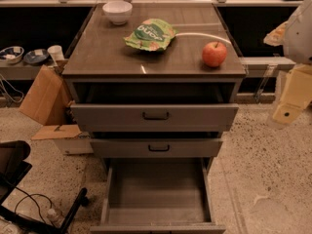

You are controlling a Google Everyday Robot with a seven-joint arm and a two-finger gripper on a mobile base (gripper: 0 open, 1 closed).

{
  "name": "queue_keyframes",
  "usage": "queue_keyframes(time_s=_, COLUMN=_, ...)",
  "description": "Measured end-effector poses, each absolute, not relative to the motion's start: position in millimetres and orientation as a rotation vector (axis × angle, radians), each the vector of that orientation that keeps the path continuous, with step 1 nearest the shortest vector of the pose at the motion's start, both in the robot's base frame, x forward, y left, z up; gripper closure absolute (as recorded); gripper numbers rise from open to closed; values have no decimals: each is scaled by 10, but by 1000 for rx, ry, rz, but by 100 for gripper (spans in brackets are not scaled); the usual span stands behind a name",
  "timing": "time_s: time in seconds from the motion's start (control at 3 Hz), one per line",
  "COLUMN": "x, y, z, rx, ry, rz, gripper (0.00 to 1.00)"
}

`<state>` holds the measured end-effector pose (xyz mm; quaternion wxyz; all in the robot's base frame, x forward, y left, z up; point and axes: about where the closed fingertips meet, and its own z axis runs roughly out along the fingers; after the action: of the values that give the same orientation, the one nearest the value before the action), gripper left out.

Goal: Place green rice chip bag into bottom drawer

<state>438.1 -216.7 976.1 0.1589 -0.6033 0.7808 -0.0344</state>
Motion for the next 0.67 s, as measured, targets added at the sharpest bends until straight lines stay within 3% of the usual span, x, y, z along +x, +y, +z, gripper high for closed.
queue_keyframes(time_s=0.67, x=4499, y=-2149, z=9682, rx=-1698, ry=2183, rz=-116, gripper=0)
